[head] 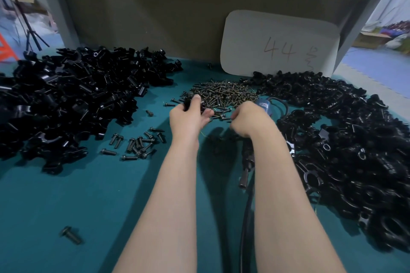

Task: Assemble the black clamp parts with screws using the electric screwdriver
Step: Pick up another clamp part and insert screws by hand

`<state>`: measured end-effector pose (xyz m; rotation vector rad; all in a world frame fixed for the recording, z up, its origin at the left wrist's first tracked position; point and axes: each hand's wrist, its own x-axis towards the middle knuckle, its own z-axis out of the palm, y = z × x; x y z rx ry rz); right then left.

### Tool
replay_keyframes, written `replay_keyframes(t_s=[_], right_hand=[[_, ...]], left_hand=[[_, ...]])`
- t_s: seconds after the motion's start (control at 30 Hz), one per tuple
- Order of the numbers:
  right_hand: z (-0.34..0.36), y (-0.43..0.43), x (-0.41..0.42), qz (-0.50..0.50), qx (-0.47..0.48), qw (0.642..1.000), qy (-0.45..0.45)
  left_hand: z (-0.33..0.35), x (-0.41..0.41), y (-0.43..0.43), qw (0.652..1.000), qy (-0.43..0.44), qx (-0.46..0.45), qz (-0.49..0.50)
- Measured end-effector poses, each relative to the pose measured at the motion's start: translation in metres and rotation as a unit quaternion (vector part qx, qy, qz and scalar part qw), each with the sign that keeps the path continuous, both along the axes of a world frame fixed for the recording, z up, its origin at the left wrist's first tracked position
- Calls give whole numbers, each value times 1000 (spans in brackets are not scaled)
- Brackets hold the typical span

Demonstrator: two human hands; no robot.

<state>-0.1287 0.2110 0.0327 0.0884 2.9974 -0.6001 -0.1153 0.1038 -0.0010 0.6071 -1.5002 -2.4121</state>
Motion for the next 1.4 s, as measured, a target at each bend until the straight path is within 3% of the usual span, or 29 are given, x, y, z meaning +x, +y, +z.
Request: replay_keyframes(t_s=[0.07,0.17,0.37,0.53,0.67,0.73,0.8,1.1,1.4], right_hand=[[-1,-7,5,16,83,995,-55],[-2,-14,10,42,151,985,-72],[2,-15,11,104,129,982,-85],[-6,-21,10,100,133,983,-72],[-4,-11,5,46,-20,999,4],[-2,-9,6,35,-125,988,81],[-2,-8,6,29,-162,980,115],[-18,-20,4,61,-13,998,24],[-31,-33,6,-9,59,997,53]], left_hand=[[2,0,-4,995,8,104,-10],[0,0,-8,983,9,184,-29],[0,-2,-10,974,-5,223,-51],[1,0,-9,965,-7,254,-59],[0,-1,-10,961,-3,268,-75],[-1,-2,-10,963,-5,253,-93],[-1,-3,-8,963,-5,248,-106],[-6,-5,-10,976,4,216,-36],[-5,-8,-9,971,3,237,-19]])
